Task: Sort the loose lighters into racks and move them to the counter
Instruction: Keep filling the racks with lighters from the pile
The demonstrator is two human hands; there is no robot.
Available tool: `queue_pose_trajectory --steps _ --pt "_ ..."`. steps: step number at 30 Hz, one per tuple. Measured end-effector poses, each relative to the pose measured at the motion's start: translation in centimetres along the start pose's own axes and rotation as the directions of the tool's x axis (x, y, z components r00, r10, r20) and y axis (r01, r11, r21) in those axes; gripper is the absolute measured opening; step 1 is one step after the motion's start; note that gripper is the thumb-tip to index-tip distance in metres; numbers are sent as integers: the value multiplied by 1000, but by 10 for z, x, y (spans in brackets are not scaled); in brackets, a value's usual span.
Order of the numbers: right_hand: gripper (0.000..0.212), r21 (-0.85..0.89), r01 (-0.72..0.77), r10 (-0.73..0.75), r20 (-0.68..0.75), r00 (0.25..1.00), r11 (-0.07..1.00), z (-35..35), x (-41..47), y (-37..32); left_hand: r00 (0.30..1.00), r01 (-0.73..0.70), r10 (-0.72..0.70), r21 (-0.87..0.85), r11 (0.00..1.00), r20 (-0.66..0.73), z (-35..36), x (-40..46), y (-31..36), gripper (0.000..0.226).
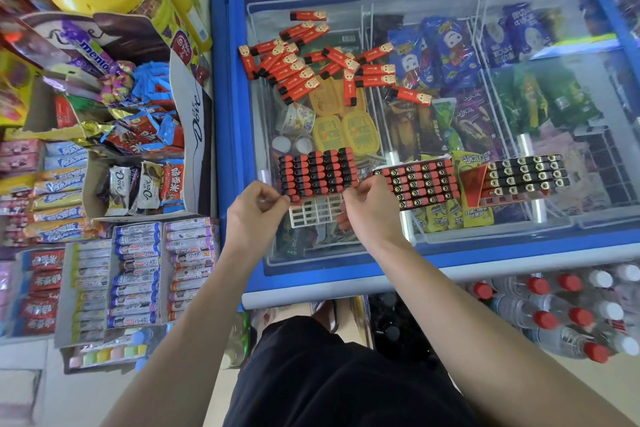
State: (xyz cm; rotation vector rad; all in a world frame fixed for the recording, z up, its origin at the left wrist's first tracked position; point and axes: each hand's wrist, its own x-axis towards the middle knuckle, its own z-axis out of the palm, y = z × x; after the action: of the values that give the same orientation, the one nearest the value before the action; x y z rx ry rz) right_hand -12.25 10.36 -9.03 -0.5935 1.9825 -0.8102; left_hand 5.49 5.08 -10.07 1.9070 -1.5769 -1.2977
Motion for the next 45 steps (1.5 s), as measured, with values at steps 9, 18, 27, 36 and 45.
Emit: queue_pose_trajectory --steps 9,18,27,36,45 --pt "18 -206 140 -162 -95 982 968 -17 9 -12 976 -194 197 33 980 -89 1 14 30 25" --pt "59 -567 283 -353 -16 935 774 -71 102 -55 919 -386 376 451 805 115 23 92 105 65" --pt "95 -843 216 -131 173 976 492 -89 185 -63 959 -259 85 719 645 270 60 166 131 110" --pt "38 -882 234 -252 138 958 409 -102 217 -50 992 -110 12 798 592 128 90 205 132 111" --pt "39 -739 419 -348 263 900 527 -97 239 -95 986 -157 38 812 562 164 98 210 131 112"
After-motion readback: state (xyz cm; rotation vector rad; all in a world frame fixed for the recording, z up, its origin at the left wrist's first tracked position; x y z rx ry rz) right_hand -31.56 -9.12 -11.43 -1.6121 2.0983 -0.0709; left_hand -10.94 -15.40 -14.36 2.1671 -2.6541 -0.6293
